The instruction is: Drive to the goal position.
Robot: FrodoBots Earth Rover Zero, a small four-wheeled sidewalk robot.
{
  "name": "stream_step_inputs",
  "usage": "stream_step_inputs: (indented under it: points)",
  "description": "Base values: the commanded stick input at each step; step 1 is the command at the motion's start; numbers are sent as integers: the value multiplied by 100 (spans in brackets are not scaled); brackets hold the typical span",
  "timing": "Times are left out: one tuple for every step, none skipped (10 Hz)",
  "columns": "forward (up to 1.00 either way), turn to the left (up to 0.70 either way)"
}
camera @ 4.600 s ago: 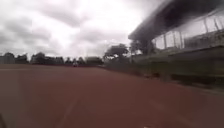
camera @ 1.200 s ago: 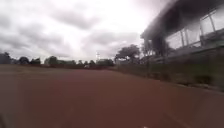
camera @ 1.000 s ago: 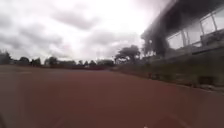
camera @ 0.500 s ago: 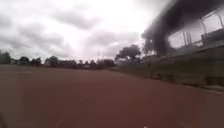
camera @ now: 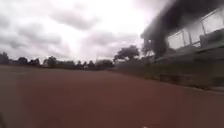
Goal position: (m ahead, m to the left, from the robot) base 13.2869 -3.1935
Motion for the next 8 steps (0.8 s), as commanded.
stream_step_inputs:
  points:
    - [70,0]
    - [70,0]
    - [70,0]
    - [70,0]
    - [70,0]
    - [70,0]
    - [70,0]
    - [70,0]
